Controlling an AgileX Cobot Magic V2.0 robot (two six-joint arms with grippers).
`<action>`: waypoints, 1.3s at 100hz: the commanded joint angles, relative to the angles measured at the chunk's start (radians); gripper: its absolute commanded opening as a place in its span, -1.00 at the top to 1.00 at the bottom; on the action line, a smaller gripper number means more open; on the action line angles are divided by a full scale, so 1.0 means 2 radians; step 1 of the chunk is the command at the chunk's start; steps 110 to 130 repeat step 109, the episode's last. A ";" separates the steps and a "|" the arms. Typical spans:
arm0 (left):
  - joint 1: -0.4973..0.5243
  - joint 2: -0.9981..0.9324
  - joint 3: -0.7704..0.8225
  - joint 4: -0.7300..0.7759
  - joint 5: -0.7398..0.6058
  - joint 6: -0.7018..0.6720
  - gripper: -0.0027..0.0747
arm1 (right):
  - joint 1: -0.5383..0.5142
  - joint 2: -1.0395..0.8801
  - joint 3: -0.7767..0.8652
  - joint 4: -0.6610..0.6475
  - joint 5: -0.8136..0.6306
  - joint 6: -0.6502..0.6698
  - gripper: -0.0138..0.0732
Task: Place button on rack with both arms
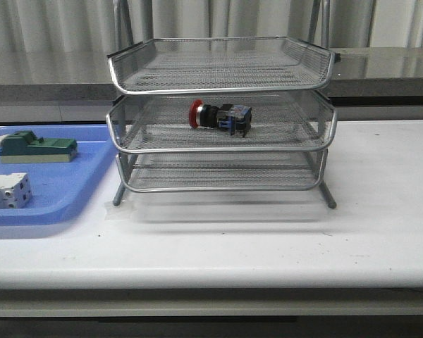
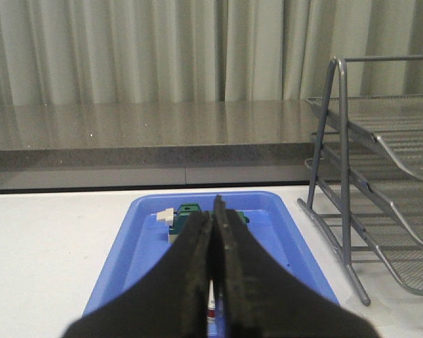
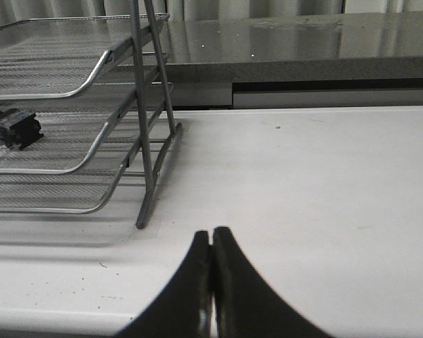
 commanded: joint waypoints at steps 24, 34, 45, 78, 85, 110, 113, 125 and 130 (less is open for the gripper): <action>0.002 -0.016 0.024 0.007 -0.032 -0.009 0.98 | -0.003 -0.010 -0.007 0.000 -0.040 -0.001 0.82; 0.002 -0.016 0.024 0.007 -0.032 -0.009 0.98 | -0.003 -0.010 -0.007 0.000 -0.040 -0.001 0.82; 0.002 -0.016 0.024 0.007 -0.032 -0.009 0.98 | -0.003 -0.010 -0.007 0.000 -0.040 -0.001 0.82; 0.002 -0.016 0.024 0.007 -0.032 -0.009 0.98 | -0.003 -0.010 -0.007 0.000 -0.040 -0.001 0.82; 0.002 -0.016 0.024 0.007 -0.032 -0.009 0.98 | -0.003 -0.010 -0.007 0.000 -0.040 -0.001 0.82; 0.002 -0.016 0.024 0.007 -0.032 -0.009 0.98 | -0.003 -0.010 -0.007 0.000 -0.040 -0.001 0.82; 0.002 -0.016 0.024 0.007 -0.032 -0.009 0.98 | -0.003 -0.010 -0.007 0.000 -0.040 -0.001 0.82; 0.002 -0.016 0.024 0.007 -0.032 -0.009 0.98 | -0.003 -0.010 -0.007 0.000 -0.040 -0.001 0.82; 0.002 -0.016 0.024 0.007 -0.032 -0.009 0.98 | -0.003 -0.010 -0.007 0.000 -0.040 -0.001 0.82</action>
